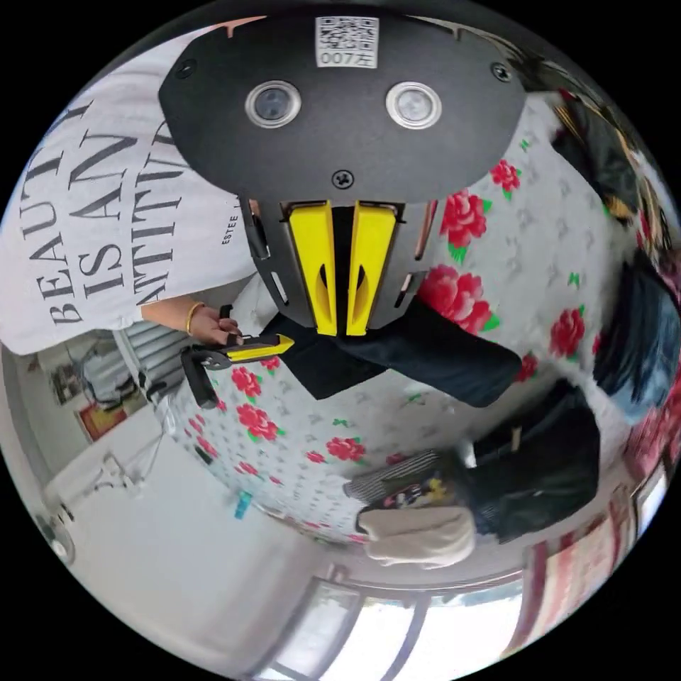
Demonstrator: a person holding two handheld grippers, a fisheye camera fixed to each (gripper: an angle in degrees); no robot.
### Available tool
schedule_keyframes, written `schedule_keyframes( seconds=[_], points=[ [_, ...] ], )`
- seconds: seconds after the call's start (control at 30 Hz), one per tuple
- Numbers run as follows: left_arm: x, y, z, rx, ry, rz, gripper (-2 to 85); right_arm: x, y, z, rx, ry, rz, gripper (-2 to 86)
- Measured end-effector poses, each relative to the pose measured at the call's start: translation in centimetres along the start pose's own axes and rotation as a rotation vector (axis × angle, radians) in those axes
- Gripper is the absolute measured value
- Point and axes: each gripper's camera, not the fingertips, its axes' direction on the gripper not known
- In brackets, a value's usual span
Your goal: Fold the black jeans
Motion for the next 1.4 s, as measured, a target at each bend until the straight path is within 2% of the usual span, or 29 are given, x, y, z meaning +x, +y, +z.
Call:
schedule_keyframes(
  seconds=[0.07,0.17,0.27,0.43,0.53,0.6,0.7,0.77,0.87,0.97,1.07,1.17,1.27,1.33,1.4],
  points=[
    [4.1,-4.3,3.5,-0.069,-0.004,0.147,1.4,1.9,1.2,-1.7,0.043,0.014,0.065,-0.1],
    [9.2,-9.3,13.4,-0.185,0.008,0.302,3.6,5.1,3.2,-4.0,0.102,0.019,0.193,0.0],
    [11.6,-10.8,21.1,-0.327,0.095,0.309,5.6,7.9,4.6,-5.9,0.161,0.002,0.319,0.4],
    [9.3,-7.9,18.7,-0.207,0.197,0.223,7.9,10.6,4.7,-8.1,0.226,-0.065,0.379,3.9],
    [3.2,-4.3,15.9,-0.147,0.127,0.025,8.2,11.9,2.7,-7.2,0.181,-0.107,0.370,6.8],
    [-2.6,-0.5,14.6,-0.110,0.103,-0.207,9.3,12.5,1.0,-5.9,0.127,-0.156,0.349,8.5],
    [-7.9,3.8,14.3,-0.089,0.152,-0.451,11.2,13.0,-0.5,-4.9,0.078,-0.174,0.340,9.1],
    [-9.4,5.4,14.5,-0.060,0.172,-0.525,11.7,13.0,-1.3,-4.5,0.059,-0.177,0.332,9.1],
    [-10.1,5.8,15.6,-0.075,0.157,-0.540,13.0,11.4,-3.3,-2.9,-0.002,-0.151,0.236,8.2],
    [-9.9,4.9,17.1,-0.106,0.146,-0.511,13.9,10.3,-4.8,0.5,-0.172,-0.051,0.200,5.6],
    [-9.9,4.0,17.7,-0.121,0.155,-0.493,15.1,8.9,-5.5,-0.9,-0.109,-0.028,0.114,3.6],
    [-9.9,3.6,17.8,-0.128,0.155,-0.452,16.2,6.9,-5.5,-3.1,-0.062,0.083,0.027,4.0],
    [-10.4,3.7,19.0,-0.145,0.197,-0.455,17.2,8.9,-4.7,-1.9,-0.104,0.198,0.109,7.5],
    [-10.8,3.6,20.0,-0.152,0.250,-0.468,18.1,11.4,-4.4,-0.9,-0.122,0.107,0.213,11.0],
    [-11.1,3.2,21.5,-0.160,0.315,-0.475,18.4,13.9,-4.0,-0.1,-0.057,-0.062,0.332,13.6]
  ],
)
